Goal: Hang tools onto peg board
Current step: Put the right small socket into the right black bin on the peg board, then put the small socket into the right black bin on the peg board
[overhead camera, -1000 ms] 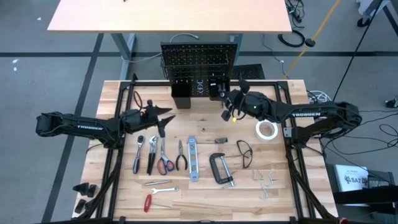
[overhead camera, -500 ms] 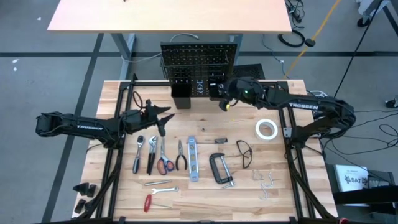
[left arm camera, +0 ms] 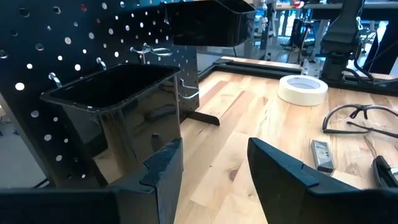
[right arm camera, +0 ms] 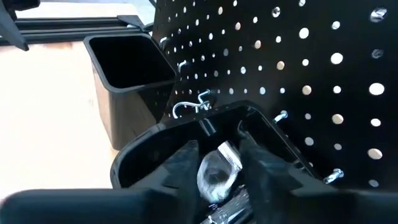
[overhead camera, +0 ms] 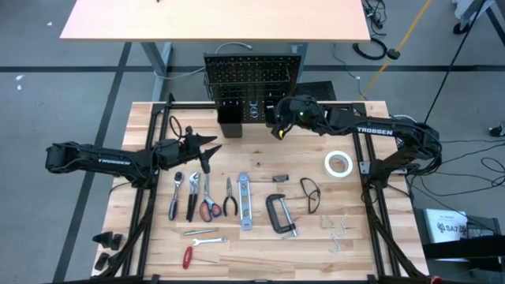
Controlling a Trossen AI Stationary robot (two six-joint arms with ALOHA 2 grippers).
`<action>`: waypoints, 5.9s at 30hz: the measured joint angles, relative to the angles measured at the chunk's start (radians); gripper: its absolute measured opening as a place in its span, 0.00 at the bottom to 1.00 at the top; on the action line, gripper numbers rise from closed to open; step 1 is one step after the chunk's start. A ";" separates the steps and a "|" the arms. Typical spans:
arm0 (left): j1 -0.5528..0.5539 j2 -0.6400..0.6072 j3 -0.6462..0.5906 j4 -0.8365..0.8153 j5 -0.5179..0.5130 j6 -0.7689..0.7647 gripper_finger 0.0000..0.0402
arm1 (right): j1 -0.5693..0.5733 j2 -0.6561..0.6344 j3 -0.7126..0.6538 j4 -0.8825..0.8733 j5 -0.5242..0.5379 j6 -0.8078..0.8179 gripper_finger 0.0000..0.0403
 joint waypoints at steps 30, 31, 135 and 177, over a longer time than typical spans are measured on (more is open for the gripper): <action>0.000 0.000 0.000 -0.006 0.016 0.001 0.45 | 0.142 -0.146 -0.034 -0.377 0.005 0.182 0.50; 0.000 0.000 0.000 -0.007 0.016 0.001 0.45 | 0.158 -0.146 -0.052 -0.375 0.004 0.190 0.50; 0.000 0.000 0.000 -0.024 0.122 0.003 0.45 | 0.293 -0.036 -0.360 0.501 0.049 0.026 0.13; 0.000 0.000 0.000 -0.028 0.135 0.020 0.45 | 0.056 -0.036 -0.097 0.128 0.094 -0.010 0.13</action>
